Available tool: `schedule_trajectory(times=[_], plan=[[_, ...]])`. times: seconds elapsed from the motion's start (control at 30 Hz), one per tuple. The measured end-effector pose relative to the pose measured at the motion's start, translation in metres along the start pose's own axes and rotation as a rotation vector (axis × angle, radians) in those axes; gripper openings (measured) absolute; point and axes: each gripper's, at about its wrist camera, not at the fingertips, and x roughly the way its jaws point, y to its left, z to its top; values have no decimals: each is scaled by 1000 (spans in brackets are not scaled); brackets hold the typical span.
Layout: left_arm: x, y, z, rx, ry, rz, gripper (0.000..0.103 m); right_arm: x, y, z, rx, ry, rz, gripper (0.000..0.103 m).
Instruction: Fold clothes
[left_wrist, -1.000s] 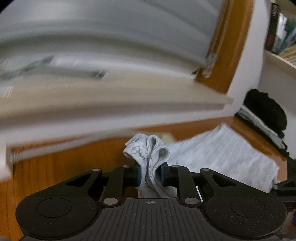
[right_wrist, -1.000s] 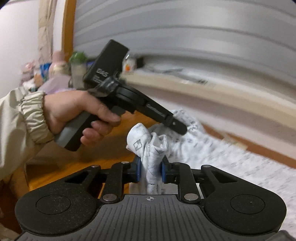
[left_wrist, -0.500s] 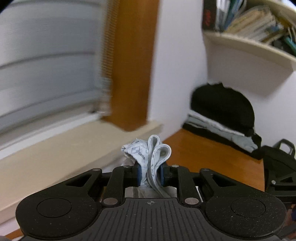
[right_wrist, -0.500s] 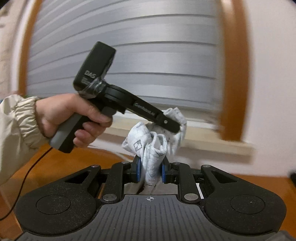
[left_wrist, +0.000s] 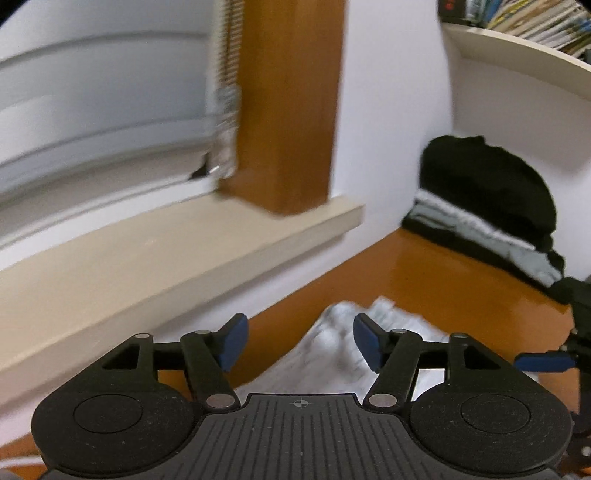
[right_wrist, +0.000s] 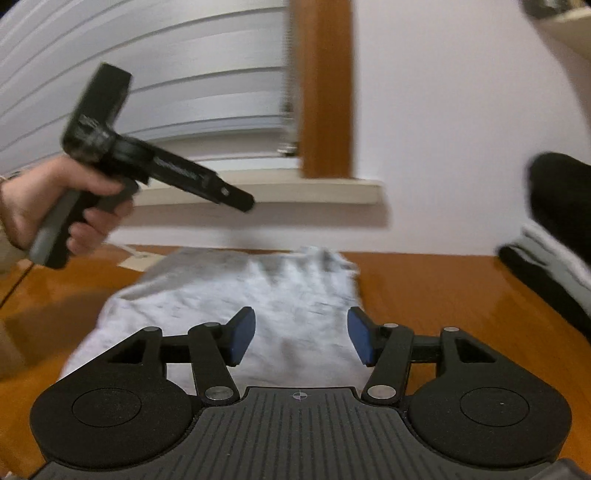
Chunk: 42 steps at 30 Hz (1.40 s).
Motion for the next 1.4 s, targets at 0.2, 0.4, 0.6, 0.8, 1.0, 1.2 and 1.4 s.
schedule_trajectory(times=[0.2,0.4,0.6,0.8,1.0,1.2,1.4], plan=[[-8,29,-32,-45,12,-2,67,30,29,-2,-93,79,-15,55],[-16,38,-55,-72,-33,-36,67,46,2,0,-38,123,-60,55],[-14,50,-71,-127,-54,-64,65,42,-14,7,-10,149,-73,5],[-12,48,-76,-94,-44,-64,65,6,-38,9,33,143,-264,2],[-15,42,-80,-63,-48,-51,65,21,-17,23,34,106,-158,15],[-16,38,-83,-34,-49,-37,65,79,11,55,-77,147,-58,41],[-15,40,-83,-37,-45,-34,65,112,10,52,-138,243,-122,12]])
